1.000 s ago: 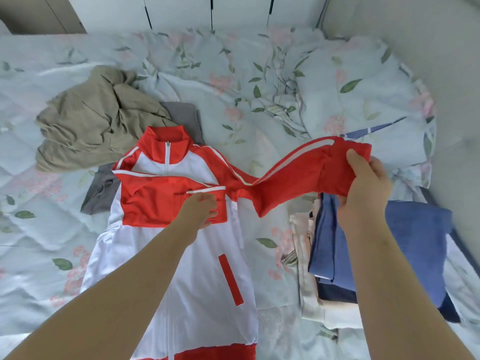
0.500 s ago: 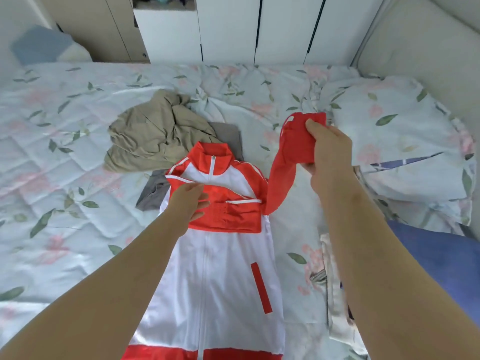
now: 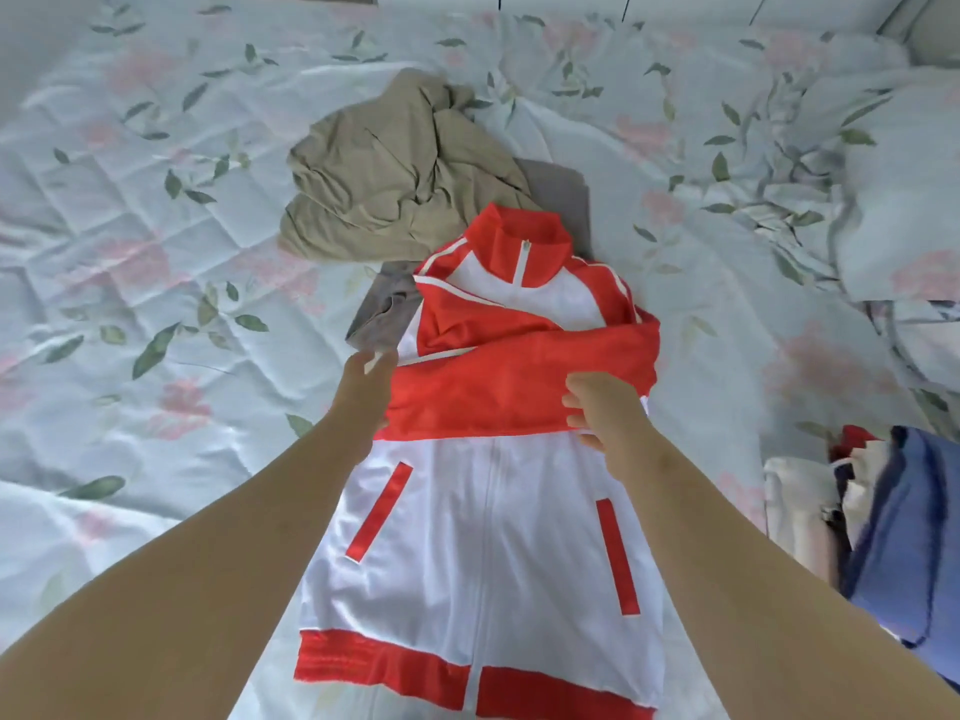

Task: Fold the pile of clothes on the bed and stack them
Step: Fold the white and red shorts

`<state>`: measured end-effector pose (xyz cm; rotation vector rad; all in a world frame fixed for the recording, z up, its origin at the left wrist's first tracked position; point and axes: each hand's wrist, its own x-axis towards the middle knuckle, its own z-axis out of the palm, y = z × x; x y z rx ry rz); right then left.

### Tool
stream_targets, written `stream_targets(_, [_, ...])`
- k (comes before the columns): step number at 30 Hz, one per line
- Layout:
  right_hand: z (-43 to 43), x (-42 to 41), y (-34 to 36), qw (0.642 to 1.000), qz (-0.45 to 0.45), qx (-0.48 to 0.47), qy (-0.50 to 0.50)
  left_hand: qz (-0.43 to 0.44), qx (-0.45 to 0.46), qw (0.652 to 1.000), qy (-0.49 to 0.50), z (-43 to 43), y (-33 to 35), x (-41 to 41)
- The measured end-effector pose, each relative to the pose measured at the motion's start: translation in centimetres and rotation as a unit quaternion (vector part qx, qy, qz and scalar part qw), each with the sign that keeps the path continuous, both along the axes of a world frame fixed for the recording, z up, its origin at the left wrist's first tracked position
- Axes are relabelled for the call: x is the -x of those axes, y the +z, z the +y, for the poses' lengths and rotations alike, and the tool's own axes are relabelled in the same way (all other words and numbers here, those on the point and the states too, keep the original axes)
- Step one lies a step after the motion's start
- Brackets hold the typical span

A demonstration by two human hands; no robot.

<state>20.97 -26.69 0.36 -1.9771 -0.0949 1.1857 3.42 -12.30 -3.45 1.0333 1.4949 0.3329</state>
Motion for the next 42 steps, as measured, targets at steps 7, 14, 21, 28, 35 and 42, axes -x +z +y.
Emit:
stream_targets(7, [-1.7, 0.0, -11.1, 0.992, -0.083, 0.083, -0.041, 0.133, -0.001, 0.991, -0.006, 0.6, -9.3, 0.4])
stream_targets(14, [-1.2, 0.1, -15.5, 0.993, -0.04, 0.083, -0.077, 0.097, 0.192, 0.952, 0.22, 1.0, -13.6, 0.6])
stream_targets(21, [0.8, 0.9, -15.5, 0.961, -0.195, 0.195, -0.01, -0.018, 0.098, 0.935, 0.341, 3.5, -12.8, 0.2])
stream_targets(28, [3.0, 1.2, -15.2, 0.943, -0.266, 0.17, 0.105, -0.002, -0.119, 0.958, 0.261, 8.9, -9.4, 0.1])
stream_targets(35, [2.1, 0.9, -16.4, 0.965, -0.219, 0.126, 0.07, 0.004, -0.325, 0.946, 0.012, 3.8, -8.1, -7.2])
stream_targets(42, [0.6, -1.8, -15.7, 0.95, -0.29, 0.094, -0.074, -0.003, -0.328, 0.892, -0.311, 1.0, -11.1, -8.7])
